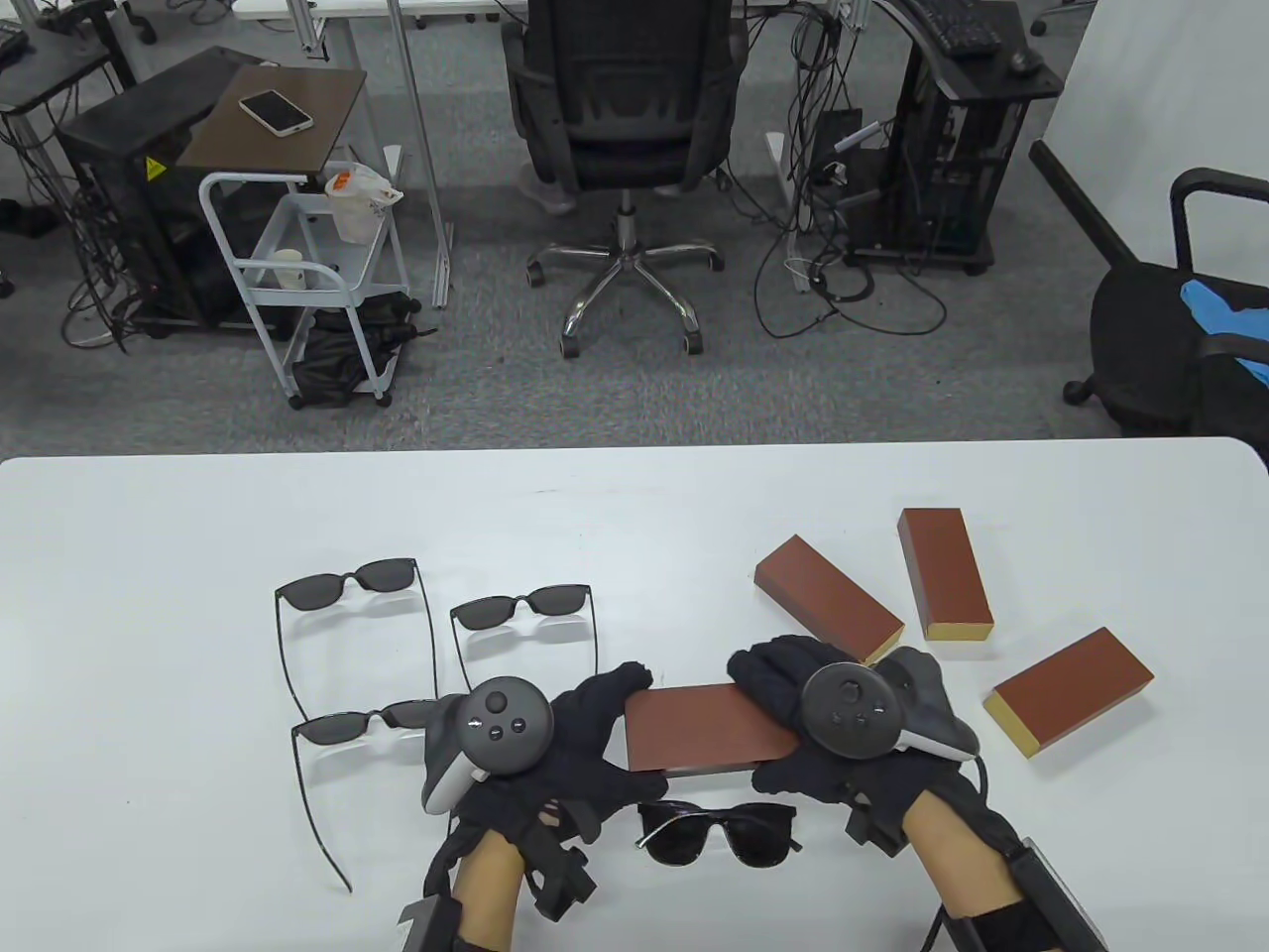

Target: Slide to open storage boxes and store sunglasses

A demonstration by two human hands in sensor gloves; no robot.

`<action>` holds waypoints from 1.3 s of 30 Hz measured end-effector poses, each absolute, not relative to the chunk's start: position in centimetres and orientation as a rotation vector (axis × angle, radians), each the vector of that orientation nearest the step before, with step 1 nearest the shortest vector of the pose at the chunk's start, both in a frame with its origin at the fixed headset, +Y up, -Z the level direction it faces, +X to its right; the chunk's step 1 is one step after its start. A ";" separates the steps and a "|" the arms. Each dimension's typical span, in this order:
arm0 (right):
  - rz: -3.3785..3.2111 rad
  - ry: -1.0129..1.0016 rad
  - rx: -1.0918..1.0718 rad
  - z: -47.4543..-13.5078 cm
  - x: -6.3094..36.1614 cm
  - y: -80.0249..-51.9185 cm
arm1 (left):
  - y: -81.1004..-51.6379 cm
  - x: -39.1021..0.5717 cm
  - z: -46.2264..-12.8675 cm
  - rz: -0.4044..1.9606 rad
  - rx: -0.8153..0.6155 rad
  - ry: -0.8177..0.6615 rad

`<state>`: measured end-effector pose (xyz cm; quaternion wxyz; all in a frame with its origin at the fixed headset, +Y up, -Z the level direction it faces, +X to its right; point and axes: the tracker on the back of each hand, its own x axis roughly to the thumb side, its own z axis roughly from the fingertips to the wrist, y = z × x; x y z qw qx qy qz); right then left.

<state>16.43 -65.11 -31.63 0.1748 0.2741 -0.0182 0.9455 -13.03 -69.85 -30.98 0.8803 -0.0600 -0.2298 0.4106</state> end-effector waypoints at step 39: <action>1.938 0.015 0.466 -32.1 27.0 -67.8 | -70.2 -17.1 -31.1 1.283 -0.173 -0.376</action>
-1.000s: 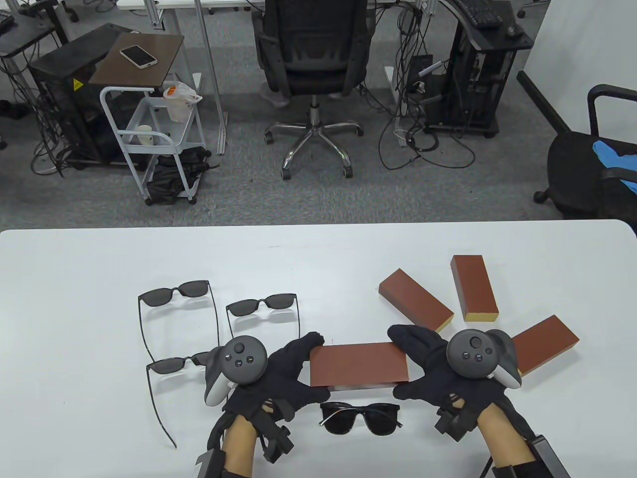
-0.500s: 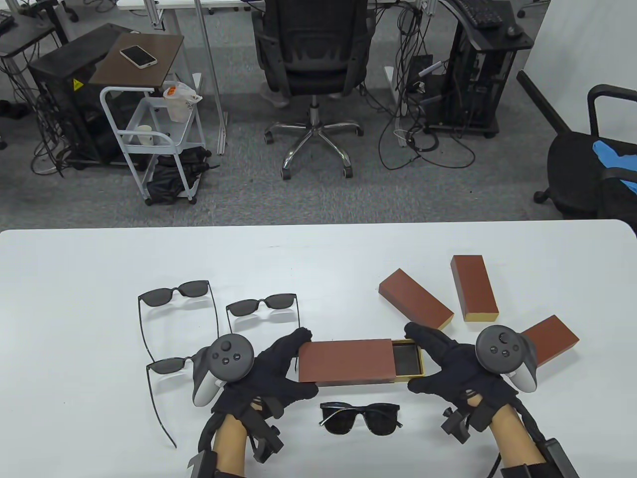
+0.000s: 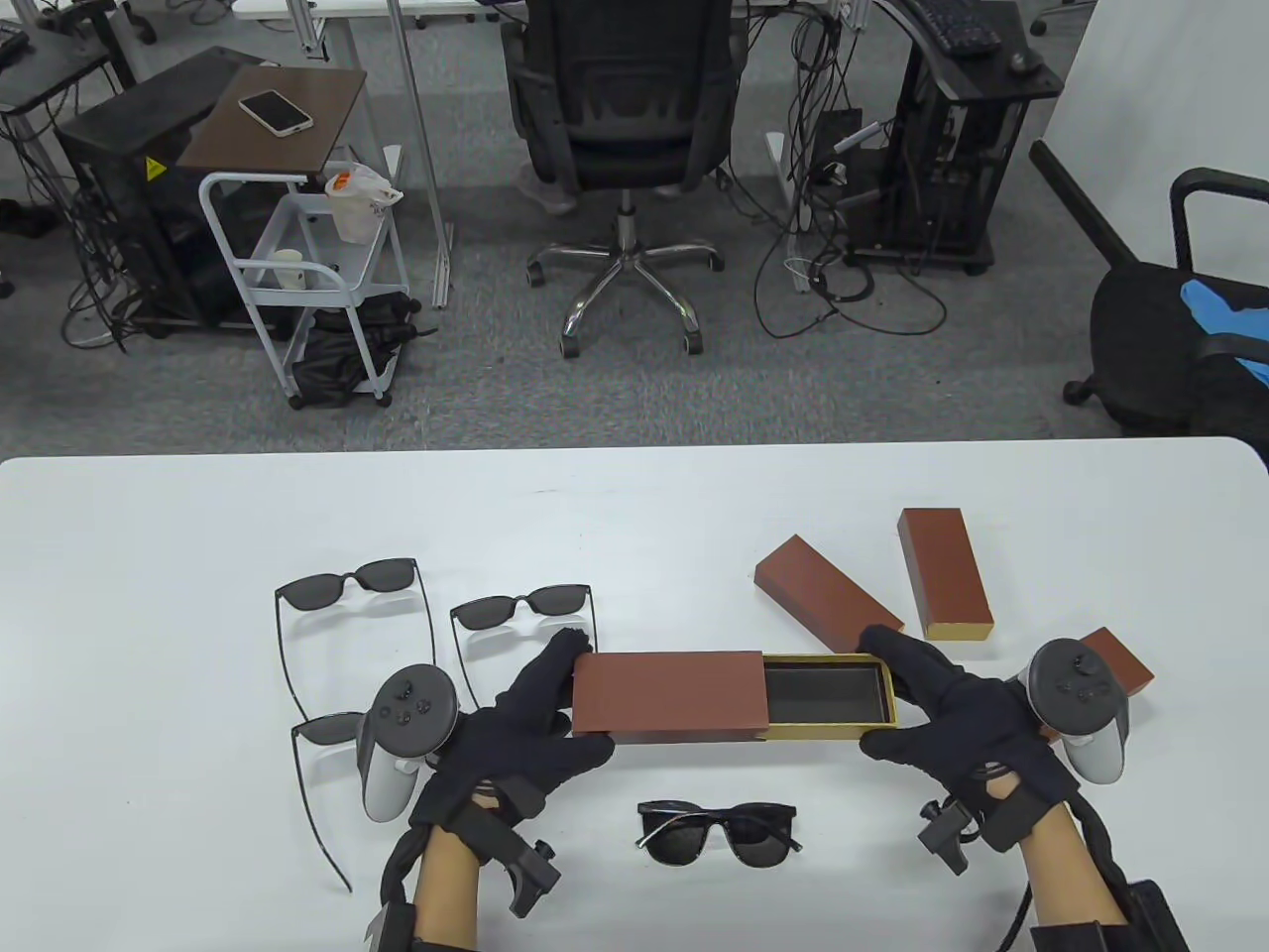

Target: Slide to open storage boxes and store sunglasses

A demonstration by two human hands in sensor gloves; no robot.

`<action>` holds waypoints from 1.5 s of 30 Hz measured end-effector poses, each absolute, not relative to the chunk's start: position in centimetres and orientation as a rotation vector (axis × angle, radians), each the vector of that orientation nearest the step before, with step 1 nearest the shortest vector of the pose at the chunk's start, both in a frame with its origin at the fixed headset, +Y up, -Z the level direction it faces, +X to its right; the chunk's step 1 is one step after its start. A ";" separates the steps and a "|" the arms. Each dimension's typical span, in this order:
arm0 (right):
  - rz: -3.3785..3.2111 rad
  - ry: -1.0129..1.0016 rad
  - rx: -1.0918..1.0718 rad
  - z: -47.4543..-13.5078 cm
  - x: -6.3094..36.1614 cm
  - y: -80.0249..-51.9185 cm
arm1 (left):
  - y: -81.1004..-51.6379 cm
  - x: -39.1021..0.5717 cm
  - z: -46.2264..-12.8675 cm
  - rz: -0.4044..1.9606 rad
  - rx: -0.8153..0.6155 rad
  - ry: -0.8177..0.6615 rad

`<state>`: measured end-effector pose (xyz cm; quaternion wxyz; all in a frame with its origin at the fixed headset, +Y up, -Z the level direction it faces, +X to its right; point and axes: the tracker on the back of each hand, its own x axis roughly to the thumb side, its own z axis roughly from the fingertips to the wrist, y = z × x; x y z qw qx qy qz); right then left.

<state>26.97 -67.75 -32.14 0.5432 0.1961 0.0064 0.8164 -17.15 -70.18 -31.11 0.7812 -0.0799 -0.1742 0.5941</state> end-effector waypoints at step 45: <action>2.819 0.076 0.822 -29.8 14.3 -73.5 | -74.1 -19.3 -29.4 1.723 -0.038 0.240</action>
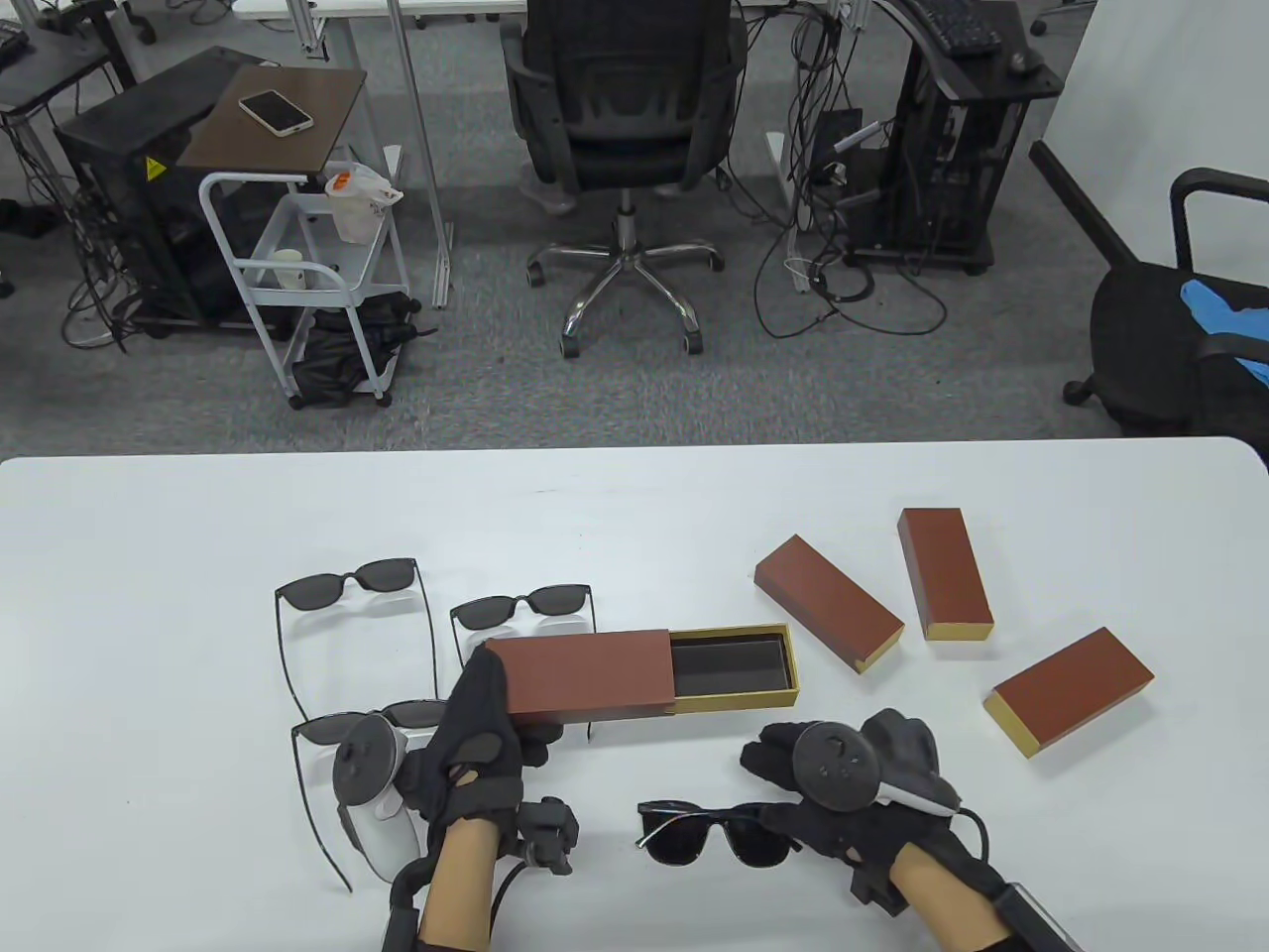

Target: Slide to open storage boxes and store sunglasses

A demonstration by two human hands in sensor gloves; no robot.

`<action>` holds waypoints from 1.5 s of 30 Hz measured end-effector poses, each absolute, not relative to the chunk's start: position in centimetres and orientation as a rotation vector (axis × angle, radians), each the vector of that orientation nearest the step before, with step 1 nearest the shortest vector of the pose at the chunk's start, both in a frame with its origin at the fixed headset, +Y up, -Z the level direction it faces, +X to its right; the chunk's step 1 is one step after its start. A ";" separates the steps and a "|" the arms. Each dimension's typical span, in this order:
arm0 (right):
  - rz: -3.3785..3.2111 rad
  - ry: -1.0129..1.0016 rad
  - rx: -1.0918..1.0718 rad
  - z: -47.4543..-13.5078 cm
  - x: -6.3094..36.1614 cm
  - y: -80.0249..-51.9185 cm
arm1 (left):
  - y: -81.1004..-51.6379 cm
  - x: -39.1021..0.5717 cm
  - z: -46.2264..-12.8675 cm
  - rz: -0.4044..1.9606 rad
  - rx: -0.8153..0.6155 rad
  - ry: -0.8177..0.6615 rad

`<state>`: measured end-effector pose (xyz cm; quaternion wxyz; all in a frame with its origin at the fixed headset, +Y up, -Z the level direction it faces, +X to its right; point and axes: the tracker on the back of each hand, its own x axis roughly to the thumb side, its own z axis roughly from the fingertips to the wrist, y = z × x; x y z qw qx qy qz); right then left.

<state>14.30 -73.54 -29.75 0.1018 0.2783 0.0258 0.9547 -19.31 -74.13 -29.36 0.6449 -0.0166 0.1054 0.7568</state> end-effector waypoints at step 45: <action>3.192 -0.564 0.778 -29.6 12.7 -58.7 | -76.1 -19.7 -30.0 1.697 -0.062 0.283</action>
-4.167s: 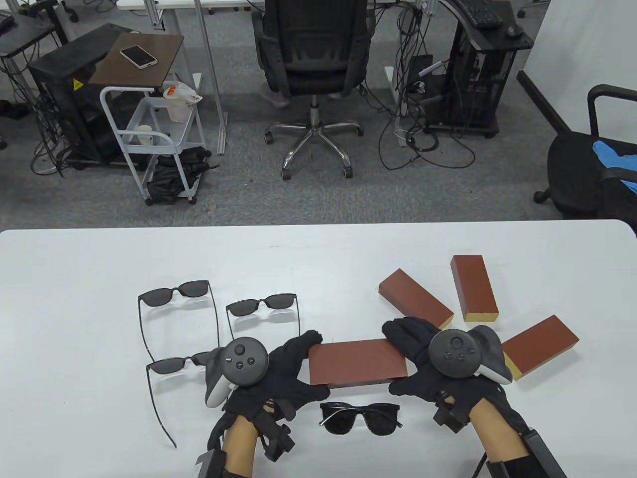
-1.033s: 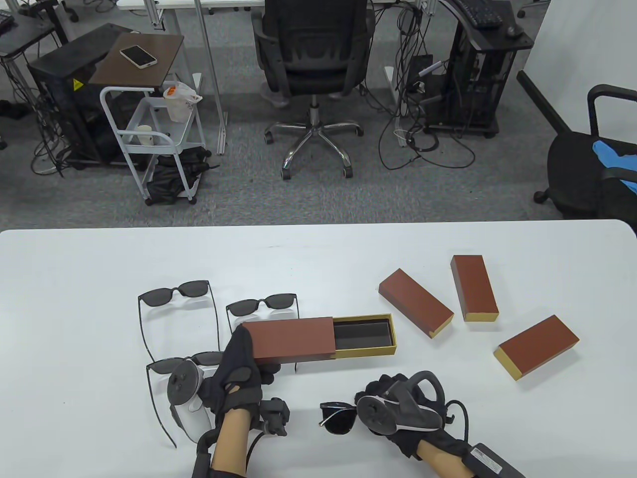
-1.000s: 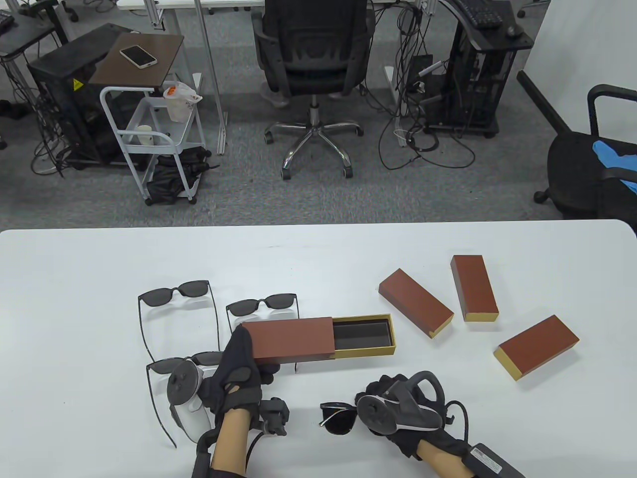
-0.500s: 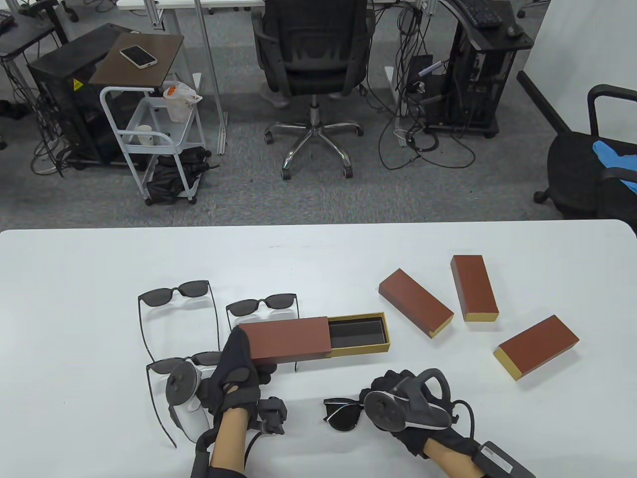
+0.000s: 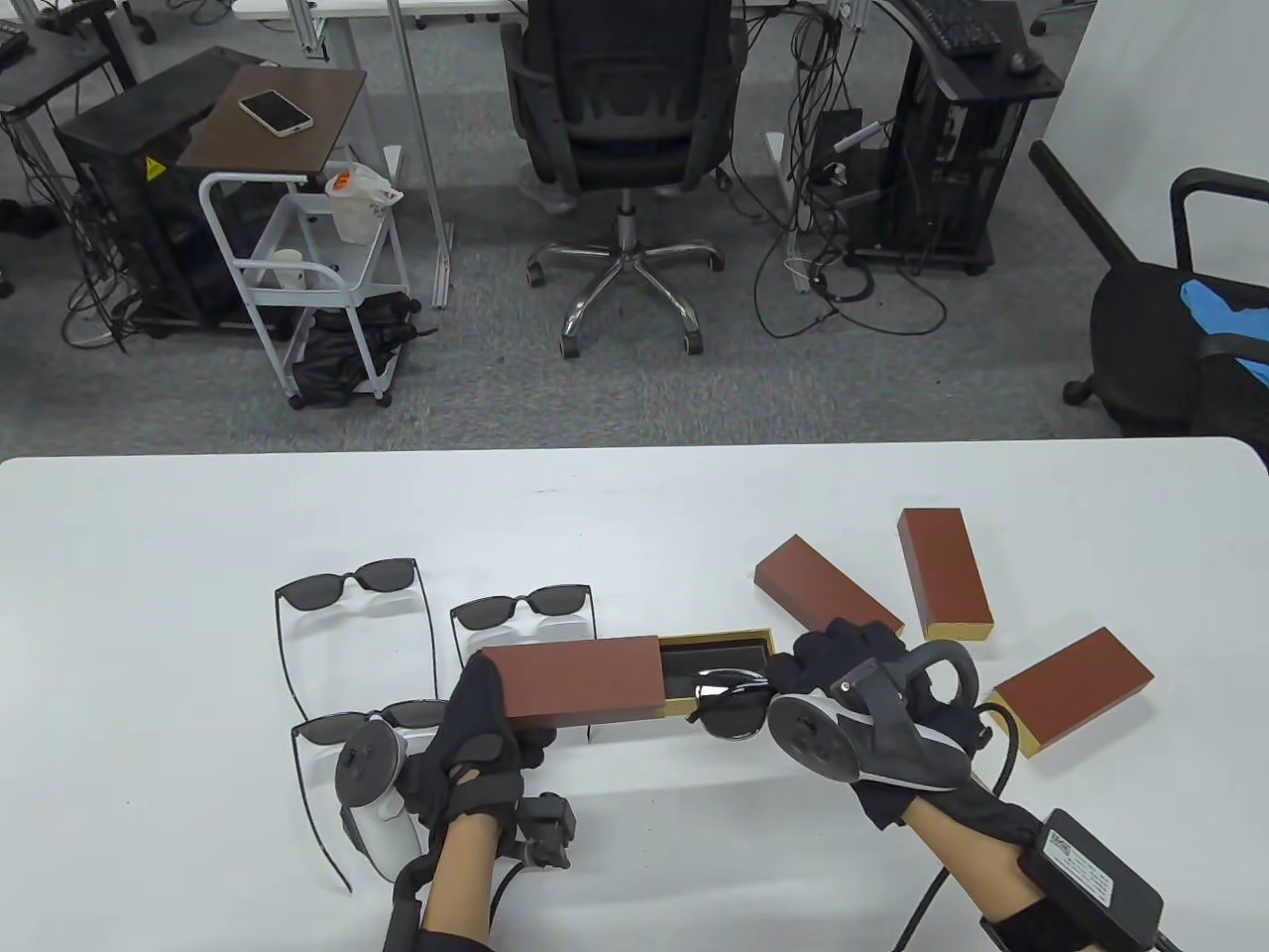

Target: Slide to open storage boxes and store sunglasses

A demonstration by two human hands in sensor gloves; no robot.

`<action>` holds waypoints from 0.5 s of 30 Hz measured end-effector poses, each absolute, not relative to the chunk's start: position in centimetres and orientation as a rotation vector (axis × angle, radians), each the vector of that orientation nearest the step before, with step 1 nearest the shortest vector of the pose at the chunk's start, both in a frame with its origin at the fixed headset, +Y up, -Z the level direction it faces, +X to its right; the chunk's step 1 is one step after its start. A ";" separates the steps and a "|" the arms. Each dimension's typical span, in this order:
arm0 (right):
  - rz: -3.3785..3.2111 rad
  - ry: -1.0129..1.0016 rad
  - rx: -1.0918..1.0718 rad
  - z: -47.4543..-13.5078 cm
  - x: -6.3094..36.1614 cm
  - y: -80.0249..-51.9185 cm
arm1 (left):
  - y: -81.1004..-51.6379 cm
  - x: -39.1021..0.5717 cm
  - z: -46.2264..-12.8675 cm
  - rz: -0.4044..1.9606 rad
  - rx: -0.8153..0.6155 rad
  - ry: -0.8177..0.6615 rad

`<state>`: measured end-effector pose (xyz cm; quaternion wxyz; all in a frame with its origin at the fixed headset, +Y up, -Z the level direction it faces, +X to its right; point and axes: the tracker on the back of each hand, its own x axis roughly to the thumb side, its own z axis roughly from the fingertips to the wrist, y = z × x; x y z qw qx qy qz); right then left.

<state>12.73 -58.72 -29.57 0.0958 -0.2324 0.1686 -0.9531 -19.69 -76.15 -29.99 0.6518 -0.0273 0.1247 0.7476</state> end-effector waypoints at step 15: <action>-2.631 0.397 -0.595 -30.5 11.2 -58.9 | -76.1 -18.4 -30.3 1.704 -0.142 0.205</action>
